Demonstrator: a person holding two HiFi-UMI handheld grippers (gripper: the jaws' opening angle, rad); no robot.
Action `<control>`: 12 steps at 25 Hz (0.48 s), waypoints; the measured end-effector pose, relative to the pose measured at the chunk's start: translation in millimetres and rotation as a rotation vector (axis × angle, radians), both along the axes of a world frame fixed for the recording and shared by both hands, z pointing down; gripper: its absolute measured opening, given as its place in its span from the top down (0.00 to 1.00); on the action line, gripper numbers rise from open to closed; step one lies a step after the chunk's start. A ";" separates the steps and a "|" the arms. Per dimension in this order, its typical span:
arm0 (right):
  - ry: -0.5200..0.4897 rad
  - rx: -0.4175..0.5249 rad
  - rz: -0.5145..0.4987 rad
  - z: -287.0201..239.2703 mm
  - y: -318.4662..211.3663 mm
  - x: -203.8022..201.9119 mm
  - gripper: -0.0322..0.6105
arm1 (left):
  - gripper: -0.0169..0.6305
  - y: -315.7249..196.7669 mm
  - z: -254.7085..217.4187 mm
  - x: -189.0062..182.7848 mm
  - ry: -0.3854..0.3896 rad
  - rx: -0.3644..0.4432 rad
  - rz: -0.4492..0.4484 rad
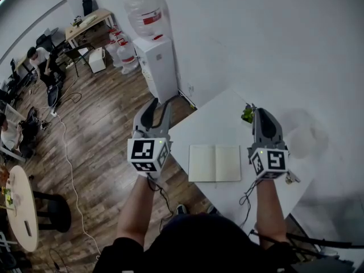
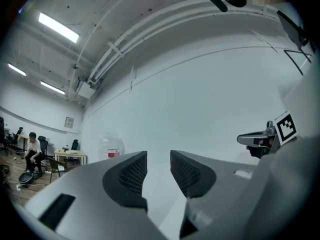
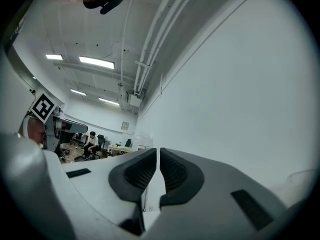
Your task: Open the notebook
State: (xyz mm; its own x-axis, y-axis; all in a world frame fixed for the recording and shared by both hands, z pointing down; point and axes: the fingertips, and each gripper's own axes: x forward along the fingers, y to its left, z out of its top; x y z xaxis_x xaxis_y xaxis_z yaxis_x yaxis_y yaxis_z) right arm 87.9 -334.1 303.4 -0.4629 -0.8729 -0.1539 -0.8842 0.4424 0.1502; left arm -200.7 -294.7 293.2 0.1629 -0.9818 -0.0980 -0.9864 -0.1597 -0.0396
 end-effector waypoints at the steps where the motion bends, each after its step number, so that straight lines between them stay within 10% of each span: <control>1: 0.000 -0.002 -0.001 0.7 0.5 -0.2 0.91 | 0.75 1.1 0.5 -0.8 0.002 0.000 -0.002; 12: -0.005 -0.015 0.004 1.5 3.8 3.9 0.89 | 0.75 7.6 4.9 1.9 0.017 -0.019 -0.005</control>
State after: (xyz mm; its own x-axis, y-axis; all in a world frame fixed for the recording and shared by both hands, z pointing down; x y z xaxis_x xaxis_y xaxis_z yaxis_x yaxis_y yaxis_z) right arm 91.8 -330.3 304.9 -0.4590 -0.8769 -0.1427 -0.8865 0.4414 0.1390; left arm -198.8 -287.1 298.1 0.1566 -0.9843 -0.0817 -0.9876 -0.1554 -0.0202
